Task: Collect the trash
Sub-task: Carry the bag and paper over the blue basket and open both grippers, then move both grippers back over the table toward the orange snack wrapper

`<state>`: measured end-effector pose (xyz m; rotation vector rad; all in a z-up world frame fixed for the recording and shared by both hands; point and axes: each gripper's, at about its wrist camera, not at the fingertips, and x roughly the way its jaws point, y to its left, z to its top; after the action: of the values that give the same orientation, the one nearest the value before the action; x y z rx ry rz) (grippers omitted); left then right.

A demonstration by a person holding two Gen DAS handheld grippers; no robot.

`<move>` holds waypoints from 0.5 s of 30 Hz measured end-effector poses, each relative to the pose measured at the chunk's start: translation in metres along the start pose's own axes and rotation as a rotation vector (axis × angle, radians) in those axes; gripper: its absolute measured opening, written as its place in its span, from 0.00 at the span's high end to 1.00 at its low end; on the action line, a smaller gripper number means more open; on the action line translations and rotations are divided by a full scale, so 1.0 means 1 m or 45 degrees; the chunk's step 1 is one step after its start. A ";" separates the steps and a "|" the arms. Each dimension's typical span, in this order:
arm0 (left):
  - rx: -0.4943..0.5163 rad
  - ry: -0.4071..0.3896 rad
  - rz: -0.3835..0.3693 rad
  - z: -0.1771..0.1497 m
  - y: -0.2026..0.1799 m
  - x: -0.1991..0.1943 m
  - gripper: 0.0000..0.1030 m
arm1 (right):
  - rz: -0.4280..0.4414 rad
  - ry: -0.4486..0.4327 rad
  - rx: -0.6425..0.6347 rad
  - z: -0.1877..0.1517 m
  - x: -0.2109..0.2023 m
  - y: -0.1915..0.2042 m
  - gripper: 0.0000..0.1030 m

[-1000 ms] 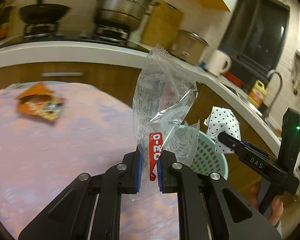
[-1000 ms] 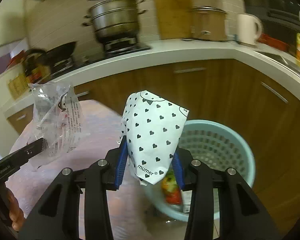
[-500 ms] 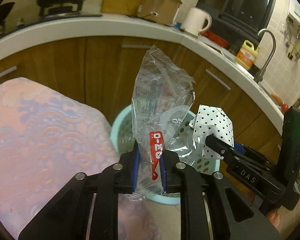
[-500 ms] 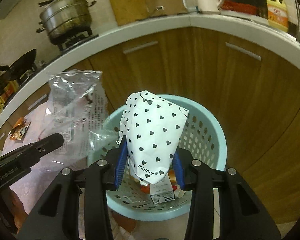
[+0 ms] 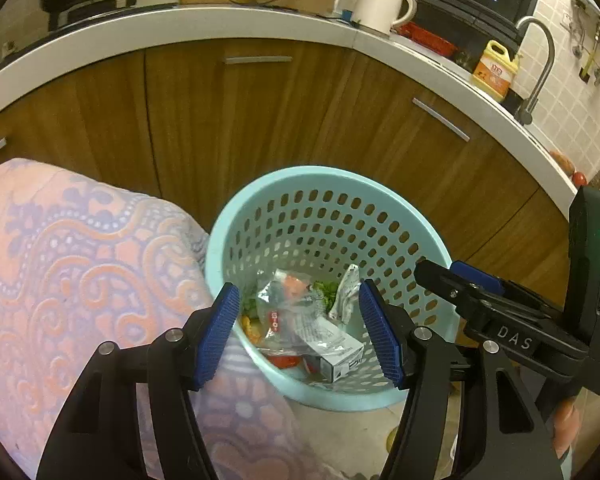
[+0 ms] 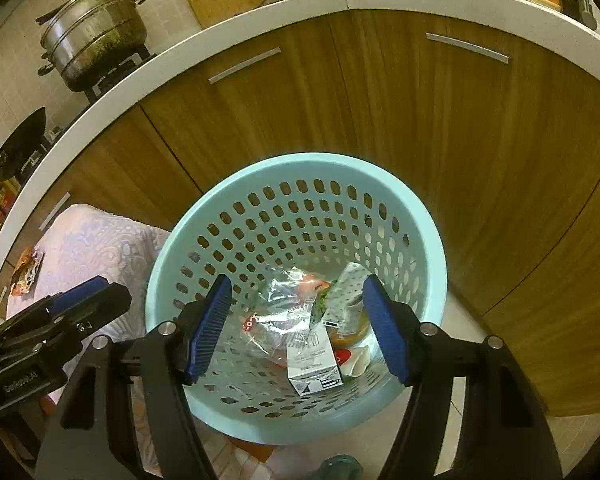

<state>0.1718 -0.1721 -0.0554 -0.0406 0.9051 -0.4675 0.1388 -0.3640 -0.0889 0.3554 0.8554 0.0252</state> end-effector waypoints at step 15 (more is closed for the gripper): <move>-0.114 -0.259 0.114 -0.010 0.059 -0.104 0.41 | 0.125 -0.145 -0.243 0.005 -0.048 0.097 0.38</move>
<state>0.1314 -0.0753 0.0021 -0.1263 0.7238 -0.3325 0.1230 -0.2819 -0.0198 0.2167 0.7155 0.1748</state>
